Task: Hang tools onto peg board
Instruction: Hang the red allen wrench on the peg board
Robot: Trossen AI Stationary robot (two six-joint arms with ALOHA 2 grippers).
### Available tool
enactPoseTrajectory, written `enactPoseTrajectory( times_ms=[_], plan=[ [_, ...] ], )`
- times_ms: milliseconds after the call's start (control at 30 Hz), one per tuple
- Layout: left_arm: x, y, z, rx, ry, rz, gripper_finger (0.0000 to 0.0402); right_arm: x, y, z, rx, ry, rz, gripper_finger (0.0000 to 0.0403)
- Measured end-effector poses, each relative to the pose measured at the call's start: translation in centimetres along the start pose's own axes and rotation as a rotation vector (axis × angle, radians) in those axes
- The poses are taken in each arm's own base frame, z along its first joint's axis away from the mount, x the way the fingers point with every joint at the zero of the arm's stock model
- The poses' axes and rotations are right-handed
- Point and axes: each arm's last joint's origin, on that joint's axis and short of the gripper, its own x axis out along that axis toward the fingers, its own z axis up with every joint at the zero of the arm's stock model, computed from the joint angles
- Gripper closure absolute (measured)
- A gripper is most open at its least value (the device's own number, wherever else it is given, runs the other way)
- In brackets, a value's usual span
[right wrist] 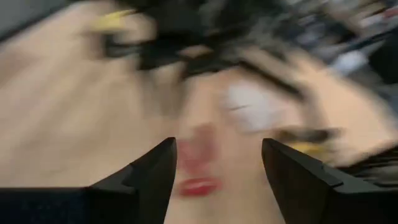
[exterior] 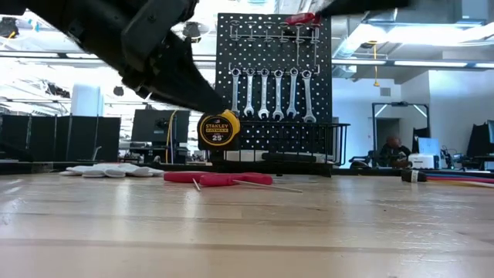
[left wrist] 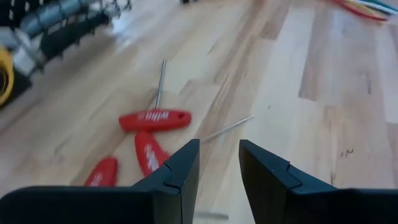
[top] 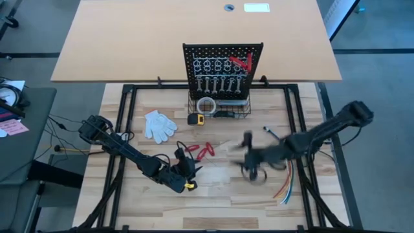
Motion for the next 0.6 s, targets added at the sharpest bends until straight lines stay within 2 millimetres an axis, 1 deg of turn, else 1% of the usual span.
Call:
enactPoseTrajectory(
  times_ms=[100,167,233,333,400,500,600],
  plan=[
    [0.0,0.4,-0.6,-0.055,0.044,0.029,0.0295,1.2,3.9,-2.3,0.076,-0.024,0.073,0.0159],
    [-0.1,0.7,-1.0,-0.068,0.081,0.058,0.0295,2.0,5.7,-3.5,0.092,-0.036,0.078,0.0159],
    [-0.1,1.1,-1.6,-0.058,0.122,0.093,0.0295,3.0,7.2,-4.6,0.068,-0.020,0.044,0.0159],
    [-0.4,2.0,-2.4,-0.052,0.188,0.159,0.0295,4.4,8.5,-5.9,0.036,0.027,-0.079,0.0159],
    [-0.6,2.5,-3.4,-0.084,0.199,0.195,0.0294,5.1,9.2,-6.5,0.002,0.057,-0.111,0.0159],
    [-1.3,3.6,-5.6,-0.130,0.192,0.233,0.0285,5.8,10.1,-7.1,-0.072,0.101,-0.117,0.0159],
    [-1.8,4.9,-8.0,-0.188,0.151,0.244,0.0261,6.0,10.2,-6.9,-0.092,0.126,-0.131,0.0159]
  ],
)
